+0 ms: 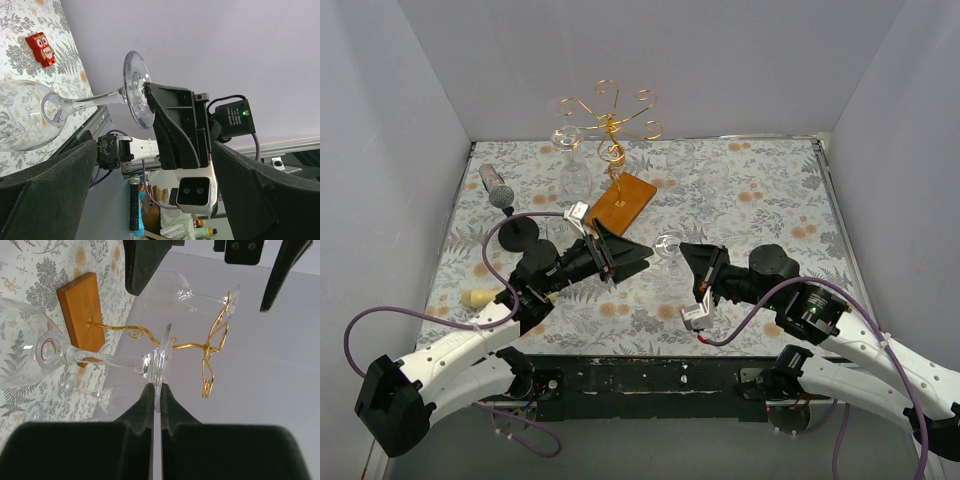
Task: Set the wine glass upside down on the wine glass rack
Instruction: Turn the wine glass upside down at the wine rack.
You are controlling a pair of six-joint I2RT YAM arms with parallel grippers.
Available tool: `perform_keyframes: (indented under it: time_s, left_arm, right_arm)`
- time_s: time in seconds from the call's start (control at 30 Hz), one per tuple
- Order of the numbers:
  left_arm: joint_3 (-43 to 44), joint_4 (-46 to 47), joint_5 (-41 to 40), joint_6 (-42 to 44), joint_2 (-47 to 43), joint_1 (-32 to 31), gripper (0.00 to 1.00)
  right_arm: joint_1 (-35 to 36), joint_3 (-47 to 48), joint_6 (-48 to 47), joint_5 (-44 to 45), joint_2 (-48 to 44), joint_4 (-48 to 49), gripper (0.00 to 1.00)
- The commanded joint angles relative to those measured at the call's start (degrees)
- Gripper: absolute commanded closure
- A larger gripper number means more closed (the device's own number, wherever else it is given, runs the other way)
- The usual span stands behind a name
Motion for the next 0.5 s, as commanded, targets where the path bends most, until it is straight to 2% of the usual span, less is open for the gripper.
perform_keyframes:
  time_s: [0.0, 0.27, 0.37, 0.47]
  left_arm:
    - [1.10, 0.46, -0.78, -9.61, 0.50, -0.38, 0.02]
    - [2.94, 0.37, -3.86, -9.69, 4.54, -0.73, 0.21]
    - [3.73, 0.81, -5.09, -9.78, 5.69, -0.82, 0.35]
    - [4.26, 1.25, -5.44, -10.22, 6.66, -0.99, 0.40]
  right_arm:
    - [0.58, 0.72, -1.09, -0.12, -1.22, 7.95, 0.99]
    - [1.29, 0.54, -1.17, -0.64, -0.78, 8.56, 0.99]
    - [1.46, 0.45, -1.17, -0.64, -0.69, 8.65, 0.99]
    - [1.55, 0.28, -1.17, -0.64, -0.60, 8.65, 0.99]
